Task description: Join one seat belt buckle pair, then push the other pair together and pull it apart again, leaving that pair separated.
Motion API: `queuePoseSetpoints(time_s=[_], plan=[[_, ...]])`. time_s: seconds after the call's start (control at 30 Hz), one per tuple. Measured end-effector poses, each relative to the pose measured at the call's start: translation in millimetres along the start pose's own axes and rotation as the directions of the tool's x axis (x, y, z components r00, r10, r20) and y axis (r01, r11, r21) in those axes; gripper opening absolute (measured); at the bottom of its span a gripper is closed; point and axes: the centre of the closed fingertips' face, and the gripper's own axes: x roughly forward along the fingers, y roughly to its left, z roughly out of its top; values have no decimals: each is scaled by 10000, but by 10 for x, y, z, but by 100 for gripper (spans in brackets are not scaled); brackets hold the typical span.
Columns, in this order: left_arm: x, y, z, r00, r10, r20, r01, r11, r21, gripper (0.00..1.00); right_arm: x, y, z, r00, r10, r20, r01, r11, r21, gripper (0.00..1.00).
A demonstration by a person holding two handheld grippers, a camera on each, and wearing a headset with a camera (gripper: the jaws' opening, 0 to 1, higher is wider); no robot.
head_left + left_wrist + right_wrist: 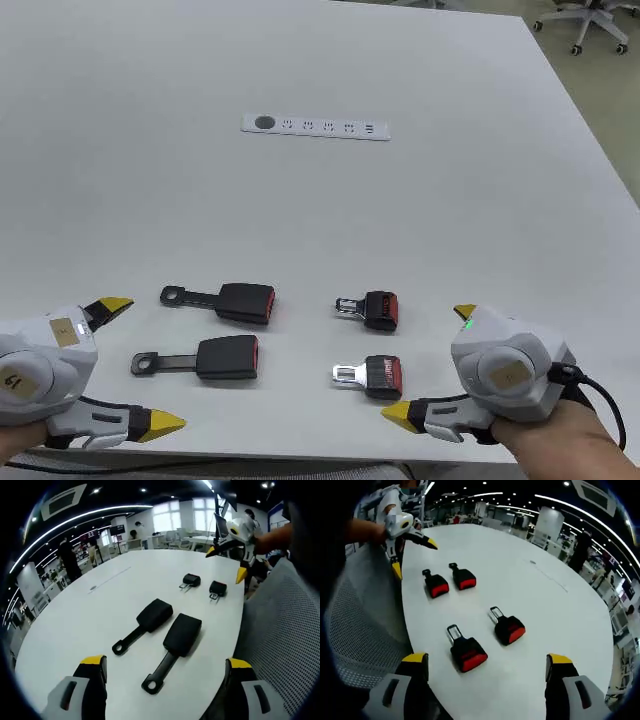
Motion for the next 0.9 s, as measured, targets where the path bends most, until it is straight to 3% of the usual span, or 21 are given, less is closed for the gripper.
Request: queuePoseSetpoints(time_s=[0.9], plan=[[12,-23,-28,9998,-83,-180,85,9999,97,97,19,109,5,9996,275,47,-275,9996,-27,94]])
